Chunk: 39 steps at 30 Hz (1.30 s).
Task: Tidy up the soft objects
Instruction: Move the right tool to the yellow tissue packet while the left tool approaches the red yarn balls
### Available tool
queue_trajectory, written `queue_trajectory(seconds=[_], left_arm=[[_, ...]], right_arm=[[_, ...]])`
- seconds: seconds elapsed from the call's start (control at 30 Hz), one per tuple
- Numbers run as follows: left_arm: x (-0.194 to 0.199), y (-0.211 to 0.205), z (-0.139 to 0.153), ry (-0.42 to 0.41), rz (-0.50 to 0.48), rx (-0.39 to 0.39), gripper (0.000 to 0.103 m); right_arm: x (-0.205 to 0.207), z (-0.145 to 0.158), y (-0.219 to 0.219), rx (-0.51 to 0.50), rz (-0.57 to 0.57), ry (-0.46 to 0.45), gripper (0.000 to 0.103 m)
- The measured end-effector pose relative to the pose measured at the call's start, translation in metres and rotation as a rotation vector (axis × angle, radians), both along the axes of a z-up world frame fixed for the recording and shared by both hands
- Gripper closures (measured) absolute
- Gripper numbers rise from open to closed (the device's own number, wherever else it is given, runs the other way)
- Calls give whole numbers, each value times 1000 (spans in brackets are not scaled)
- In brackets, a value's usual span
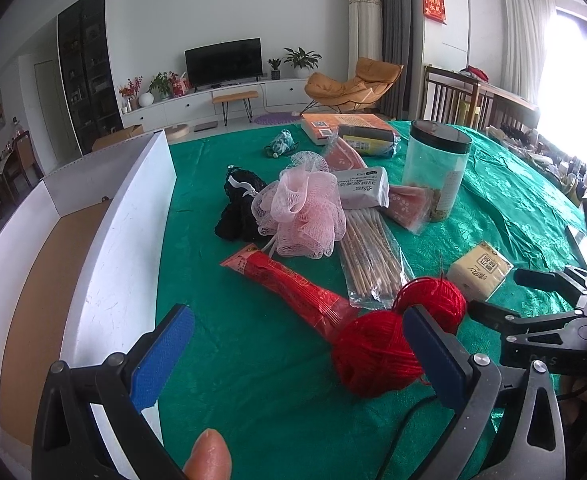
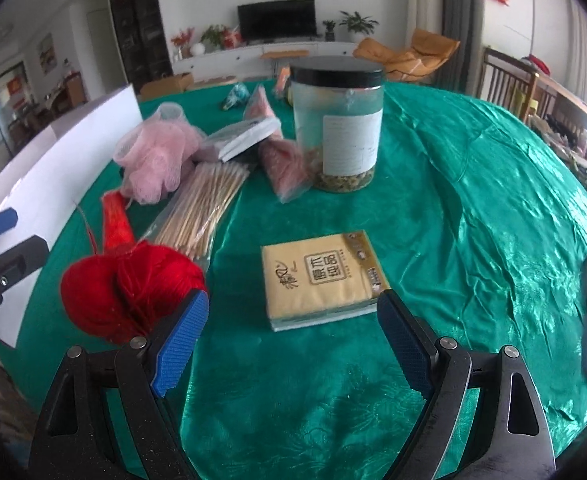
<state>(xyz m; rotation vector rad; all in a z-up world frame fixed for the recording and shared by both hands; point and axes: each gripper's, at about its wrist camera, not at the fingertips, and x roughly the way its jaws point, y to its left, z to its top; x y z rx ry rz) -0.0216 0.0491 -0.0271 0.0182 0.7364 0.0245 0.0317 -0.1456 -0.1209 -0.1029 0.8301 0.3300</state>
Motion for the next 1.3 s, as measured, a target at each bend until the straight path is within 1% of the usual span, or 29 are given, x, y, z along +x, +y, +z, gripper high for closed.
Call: queue_trajectory(seconds=[0.1, 0.13, 0.17, 0.23, 0.27, 0.3, 0.33, 0.37, 0.4, 0.47, 0.57, 0.67, 0.83, 0.93, 1.0, 1.07, 1.17, 1.3], left_arm=[[0, -1, 0, 4, 0, 3, 0], [0, -2, 1, 4, -2, 5, 0], [0, -3, 2, 5, -4, 8, 0], [-1, -5, 3, 4, -11, 14, 0], [-1, -6, 3, 3, -15, 17, 0], [-1, -7, 4, 2, -18, 20, 0], [-2, -8, 4, 1, -20, 23, 0], [-2, -8, 3, 3, -20, 24, 0], [-1, -9, 3, 7, -20, 22, 0], [0, -10, 0, 22, -23, 15, 0], [-1, -15, -2, 31, -41, 16, 0], [-2, -18, -1, 27, -51, 21, 0], [-2, -14, -2, 32, -43, 3, 0], [-1, -9, -1, 39, -33, -18, 0], [0, -5, -1, 44, -24, -36, 0], [0, -1, 0, 43, -16, -50, 0], [0, 2, 1, 37, -8, -53, 0], [-1, 5, 0, 40, -4, -60, 0]], right_arm=[[13, -18, 0, -38, -15, 108, 15], [19, -24, -4, -38, -40, 143, 15], [25, -27, -12, -29, -79, 158, 15], [33, -23, -32, 5, -187, 123, 15], [37, -23, -44, 9, -260, 100, 15], [40, -23, -57, 13, -335, 89, 15], [41, -24, -70, 35, -395, 96, 15], [39, -25, -82, 83, -433, 104, 15], [35, -22, -90, 130, -451, 92, 15], [27, -17, -95, 168, -465, 70, 15], [18, -8, -92, 204, -429, 47, 15], [17, -4, -81, 207, -387, 26, 15], [19, -3, -74, 212, -374, 23, 15], [19, -3, -77, 239, -371, 21, 15], [20, -2, -80, 269, -339, 12, 15], [17, 2, -74, 308, -266, -2, 15], [7, 11, -50, 321, -95, -31, 15], [-7, 14, -1, 218, 140, -53, 15]])
